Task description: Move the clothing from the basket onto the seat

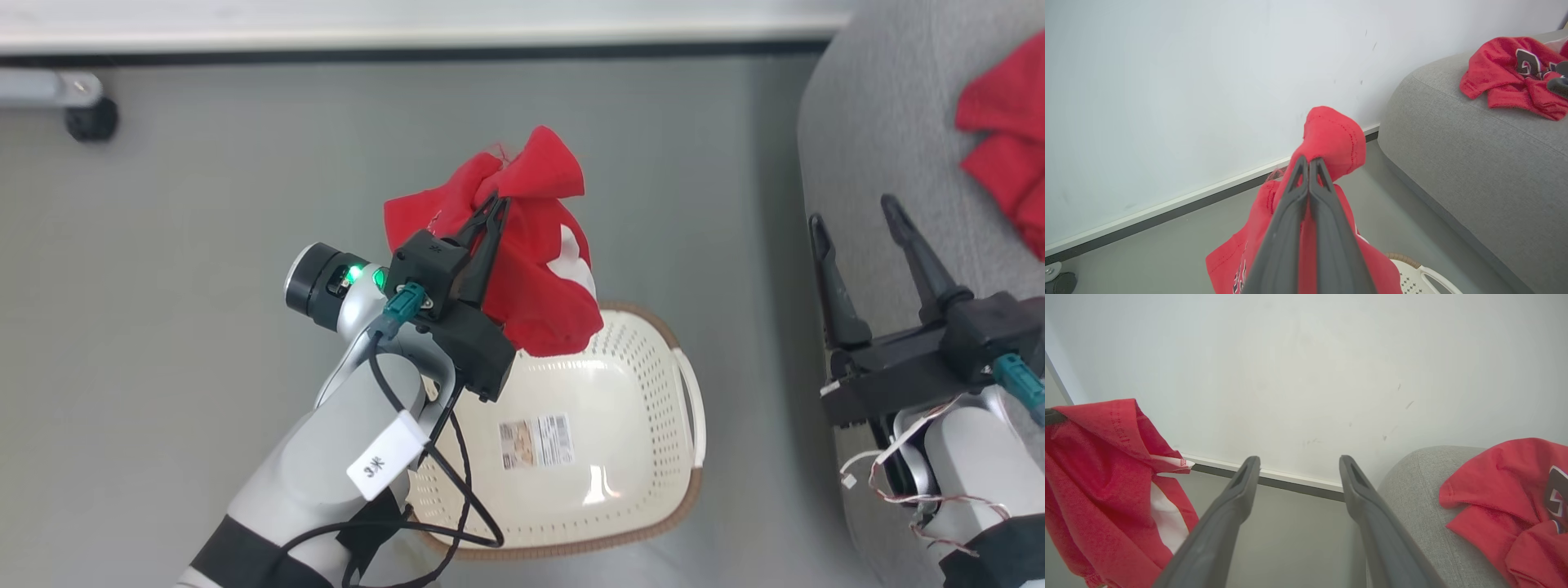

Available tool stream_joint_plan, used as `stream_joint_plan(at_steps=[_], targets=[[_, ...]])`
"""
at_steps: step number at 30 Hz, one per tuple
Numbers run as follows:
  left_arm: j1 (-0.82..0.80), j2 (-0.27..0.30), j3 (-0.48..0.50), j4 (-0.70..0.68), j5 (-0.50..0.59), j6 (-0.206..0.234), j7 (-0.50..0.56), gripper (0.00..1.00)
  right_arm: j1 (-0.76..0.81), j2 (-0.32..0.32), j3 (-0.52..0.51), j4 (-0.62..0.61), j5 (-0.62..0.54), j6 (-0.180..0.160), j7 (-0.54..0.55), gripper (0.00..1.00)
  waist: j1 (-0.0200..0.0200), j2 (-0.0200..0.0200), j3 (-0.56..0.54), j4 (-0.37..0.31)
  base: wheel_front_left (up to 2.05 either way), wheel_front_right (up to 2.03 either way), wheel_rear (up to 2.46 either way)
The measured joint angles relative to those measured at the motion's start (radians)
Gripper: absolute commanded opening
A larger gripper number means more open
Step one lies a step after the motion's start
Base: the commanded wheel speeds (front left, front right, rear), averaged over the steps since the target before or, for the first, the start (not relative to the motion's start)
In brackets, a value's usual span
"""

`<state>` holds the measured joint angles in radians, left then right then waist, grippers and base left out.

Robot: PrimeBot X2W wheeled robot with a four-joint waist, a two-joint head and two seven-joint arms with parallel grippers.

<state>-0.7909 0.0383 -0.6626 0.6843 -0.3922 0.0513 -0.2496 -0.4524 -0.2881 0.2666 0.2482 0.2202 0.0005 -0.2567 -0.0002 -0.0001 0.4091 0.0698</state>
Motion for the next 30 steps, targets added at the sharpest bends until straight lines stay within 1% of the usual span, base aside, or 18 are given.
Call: stream_joint_plan(at_steps=[7, 12, 13, 17, 24, 27, 30], targets=[[0.000, -0.001, 0.005, 0.001, -0.027, -0.019, 0.000, 0.00, 0.034, 0.016, 0.013, 0.026, 0.001, 0.014, 0.000, 1.00, 0.0000, 0.0000, -0.094, 0.025, 0.00, 0.00, 0.00], [-0.001, -0.001, 0.009, 0.008, -0.037, -0.035, 0.000, 0.00, 0.047, 0.043, 0.066, 0.053, 0.001, 0.046, 0.000, 1.00, 0.0000, 0.0000, -0.175, 0.040, 0.00, 0.00, 0.00], [-0.004, -0.001, 0.007, 0.016, -0.041, -0.044, 0.000, 0.00, 0.052, 0.054, 0.091, 0.071, -0.001, 0.058, 0.000, 1.00, 0.0000, 0.0000, -0.215, 0.045, 0.00, 0.00, 0.00], [-0.011, -0.001, -0.008, 0.024, -0.057, -0.051, 0.008, 0.00, 0.052, 0.075, 0.130, 0.100, -0.010, 0.074, 0.000, 1.00, 0.0000, 0.0000, -0.268, 0.050, 0.00, 0.00, 0.00], [-0.012, -0.001, -0.064, 0.045, -0.112, -0.052, 0.031, 0.00, 0.052, 0.152, 0.236, 0.170, -0.011, 0.106, 0.000, 1.00, 0.0001, 0.0000, -0.361, 0.056, 0.00, 0.00, 0.00], [-0.009, -0.001, -0.097, 0.046, -0.126, -0.053, 0.046, 0.00, 0.052, 0.174, 0.283, 0.218, -0.018, 0.114, 0.000, 1.00, 0.0001, 0.0000, -0.400, 0.058, 0.00, 0.00, 0.00], [-0.001, 0.000, -0.135, 0.031, -0.163, -0.052, 0.061, 0.00, 0.053, 0.185, 0.314, 0.256, -0.018, 0.116, 0.000, 1.00, 0.0001, 0.0000, -0.439, 0.061, 0.00, 0.00, 0.00]])
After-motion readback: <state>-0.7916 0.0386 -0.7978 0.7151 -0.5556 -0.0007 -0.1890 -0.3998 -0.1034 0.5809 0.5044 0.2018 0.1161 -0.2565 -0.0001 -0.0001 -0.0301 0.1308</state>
